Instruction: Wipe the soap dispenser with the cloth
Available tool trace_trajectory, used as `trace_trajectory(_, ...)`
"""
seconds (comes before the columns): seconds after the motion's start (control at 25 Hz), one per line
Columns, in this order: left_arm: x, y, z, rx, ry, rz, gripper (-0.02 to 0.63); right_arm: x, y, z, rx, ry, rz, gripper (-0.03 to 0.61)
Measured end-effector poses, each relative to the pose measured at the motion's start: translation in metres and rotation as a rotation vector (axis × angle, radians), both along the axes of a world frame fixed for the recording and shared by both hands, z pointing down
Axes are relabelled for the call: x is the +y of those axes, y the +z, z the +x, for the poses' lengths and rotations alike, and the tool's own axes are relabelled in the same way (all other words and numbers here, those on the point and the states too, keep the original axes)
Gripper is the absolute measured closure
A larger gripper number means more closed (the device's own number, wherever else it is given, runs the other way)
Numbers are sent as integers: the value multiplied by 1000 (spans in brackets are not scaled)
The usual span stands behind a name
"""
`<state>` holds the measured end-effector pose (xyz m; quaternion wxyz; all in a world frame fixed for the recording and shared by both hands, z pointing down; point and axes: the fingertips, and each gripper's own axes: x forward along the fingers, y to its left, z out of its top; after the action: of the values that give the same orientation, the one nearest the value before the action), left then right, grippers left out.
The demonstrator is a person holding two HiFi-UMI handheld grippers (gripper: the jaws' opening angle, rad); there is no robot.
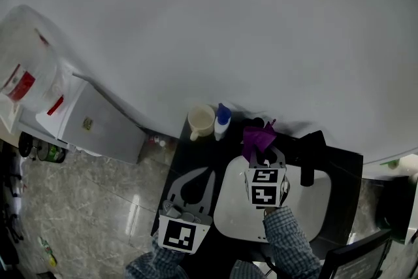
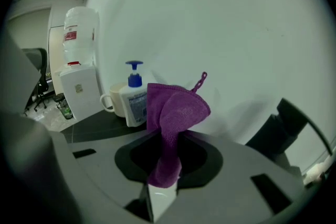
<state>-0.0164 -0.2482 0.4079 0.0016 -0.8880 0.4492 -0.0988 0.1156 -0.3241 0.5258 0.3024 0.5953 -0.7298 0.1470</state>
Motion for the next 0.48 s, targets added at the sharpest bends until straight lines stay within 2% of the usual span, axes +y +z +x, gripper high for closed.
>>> trace_trajectory(0.28, 3, 7, -2, -1, -14, -14, 612, 20, 44, 5, 29, -8, -84, 497)
trace_trajectory(0.48, 6, 3, 3, -2, 1, -5, 612, 35, 44, 13, 9, 15, -124, 497)
